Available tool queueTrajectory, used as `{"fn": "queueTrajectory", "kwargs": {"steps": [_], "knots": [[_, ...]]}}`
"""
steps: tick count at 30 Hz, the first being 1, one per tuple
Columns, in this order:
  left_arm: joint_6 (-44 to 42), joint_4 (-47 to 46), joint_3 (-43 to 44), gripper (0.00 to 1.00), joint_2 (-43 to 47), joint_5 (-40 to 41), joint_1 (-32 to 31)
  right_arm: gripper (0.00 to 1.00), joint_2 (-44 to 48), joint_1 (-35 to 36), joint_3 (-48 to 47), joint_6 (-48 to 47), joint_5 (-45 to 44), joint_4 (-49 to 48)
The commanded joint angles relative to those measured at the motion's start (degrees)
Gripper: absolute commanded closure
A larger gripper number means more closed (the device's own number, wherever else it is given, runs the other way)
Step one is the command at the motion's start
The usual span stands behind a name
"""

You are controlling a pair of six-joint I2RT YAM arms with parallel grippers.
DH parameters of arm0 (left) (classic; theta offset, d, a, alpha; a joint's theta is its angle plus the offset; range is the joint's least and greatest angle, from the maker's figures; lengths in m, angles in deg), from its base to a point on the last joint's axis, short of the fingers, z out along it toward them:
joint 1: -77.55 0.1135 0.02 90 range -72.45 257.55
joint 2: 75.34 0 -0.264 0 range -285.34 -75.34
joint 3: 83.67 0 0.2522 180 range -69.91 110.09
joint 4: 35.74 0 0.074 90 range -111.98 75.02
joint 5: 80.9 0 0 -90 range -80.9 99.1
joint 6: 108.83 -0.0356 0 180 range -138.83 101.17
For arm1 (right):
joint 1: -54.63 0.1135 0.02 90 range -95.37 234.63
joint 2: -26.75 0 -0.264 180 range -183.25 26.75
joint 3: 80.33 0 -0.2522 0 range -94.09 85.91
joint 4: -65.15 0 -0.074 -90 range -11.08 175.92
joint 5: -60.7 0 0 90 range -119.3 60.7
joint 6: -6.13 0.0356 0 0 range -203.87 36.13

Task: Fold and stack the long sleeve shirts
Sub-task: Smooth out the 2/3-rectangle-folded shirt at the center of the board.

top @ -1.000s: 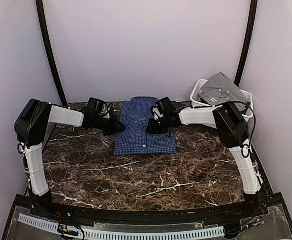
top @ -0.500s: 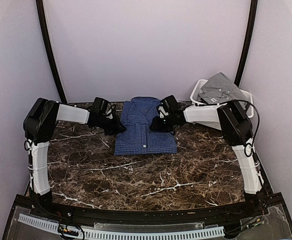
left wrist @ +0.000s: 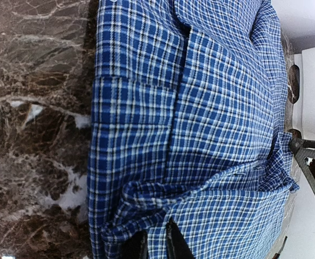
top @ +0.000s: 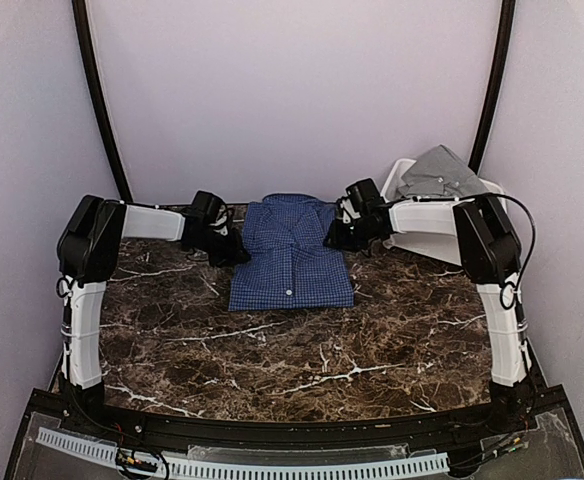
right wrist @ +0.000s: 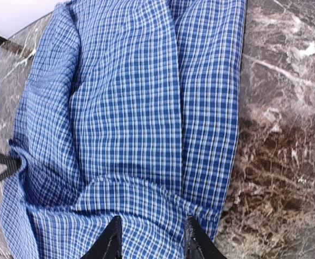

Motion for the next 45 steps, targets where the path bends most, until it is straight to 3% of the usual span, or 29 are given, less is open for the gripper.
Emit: {"fn": "queueTrajectory", "kwargs": {"steps": [1,7,11,16,24,32,45], "knots": [[-2.3,3.8,2.6,0.87,0.4,1.3,0.5,0.64,4.4,1.1,2.6,-2.0,-1.2,0.2],[-4.0,4.5,2.6,0.84,4.7,4.0,0.5,0.65,8.3,2.5,4.6,-3.3,-8.5,1.8],[-3.9,2.6,-1.8,0.75,9.5,5.5,0.5,0.65,11.0,3.4,6.8,-3.7,-9.3,1.6],[-2.3,1.2,-9.5,0.71,14.2,1.3,0.5,0.65,14.6,6.0,12.0,-3.5,-9.6,2.0],[1.0,-5.8,-23.0,0.74,23.1,-8.0,-1.6,0.72,19.2,8.5,21.3,-0.6,-5.4,-0.9],[8.5,-17.9,-30.0,0.75,23.1,-14.1,-7.3,0.72,21.7,12.9,24.0,1.7,-4.2,-2.3],[12.3,-13.0,-36.3,0.83,19.6,-1.7,-8.3,0.73,16.6,15.6,27.5,5.0,-2.2,-6.1]]}}
